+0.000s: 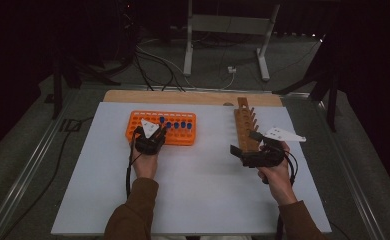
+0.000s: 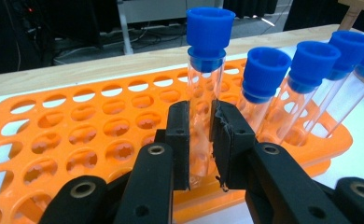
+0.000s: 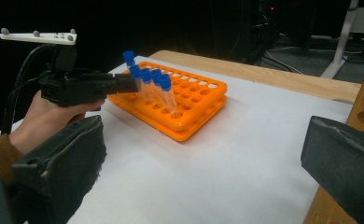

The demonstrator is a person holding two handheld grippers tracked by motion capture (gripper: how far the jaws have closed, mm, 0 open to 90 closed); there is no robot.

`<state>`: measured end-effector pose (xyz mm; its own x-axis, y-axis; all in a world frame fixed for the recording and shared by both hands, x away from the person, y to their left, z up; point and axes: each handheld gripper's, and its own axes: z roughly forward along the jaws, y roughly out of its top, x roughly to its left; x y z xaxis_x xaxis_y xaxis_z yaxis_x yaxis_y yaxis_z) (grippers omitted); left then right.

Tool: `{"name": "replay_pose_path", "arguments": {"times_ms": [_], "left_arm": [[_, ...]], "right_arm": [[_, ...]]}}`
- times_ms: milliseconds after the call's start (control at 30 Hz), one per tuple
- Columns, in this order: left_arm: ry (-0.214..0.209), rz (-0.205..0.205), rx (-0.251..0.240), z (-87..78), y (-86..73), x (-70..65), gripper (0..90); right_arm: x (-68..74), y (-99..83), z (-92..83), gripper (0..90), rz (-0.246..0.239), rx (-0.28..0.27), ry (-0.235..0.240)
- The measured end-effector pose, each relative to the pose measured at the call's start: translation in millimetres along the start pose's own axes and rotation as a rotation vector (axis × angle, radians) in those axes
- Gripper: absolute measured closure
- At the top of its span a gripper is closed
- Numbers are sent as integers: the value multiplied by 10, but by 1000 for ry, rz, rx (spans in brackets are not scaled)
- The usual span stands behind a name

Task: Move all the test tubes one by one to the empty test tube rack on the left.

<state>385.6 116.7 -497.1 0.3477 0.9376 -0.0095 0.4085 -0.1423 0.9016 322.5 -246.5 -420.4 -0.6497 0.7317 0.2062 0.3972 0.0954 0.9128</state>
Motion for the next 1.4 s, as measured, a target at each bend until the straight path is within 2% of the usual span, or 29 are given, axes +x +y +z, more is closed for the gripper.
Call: {"name": "replay_pose_path", "arguments": {"times_ms": [367, 633, 1000, 1300, 1333, 1400], "left_arm": [[-3, 18, 24, 14, -9, -12, 786], [-4, 27, 67, 57, -43, -16, 786], [-9, 45, 81, 36, -54, -24, 785], [-15, 23, 80, 32, -55, -3, 775], [-10, 22, 81, 29, -54, 0, 762], [-16, 4, 83, 16, -59, 26, 682]], "right_arm": [[-1, -15, 1, 0, -2, 8, 0], [4, -28, 15, 0, -6, 18, 6], [9, -36, 25, 0, -8, 24, 10], [6, -43, 28, 0, -7, 25, 11], [3, -46, 28, 0, -6, 24, 11], [-3, -53, 26, 0, -8, 24, 9]]}}
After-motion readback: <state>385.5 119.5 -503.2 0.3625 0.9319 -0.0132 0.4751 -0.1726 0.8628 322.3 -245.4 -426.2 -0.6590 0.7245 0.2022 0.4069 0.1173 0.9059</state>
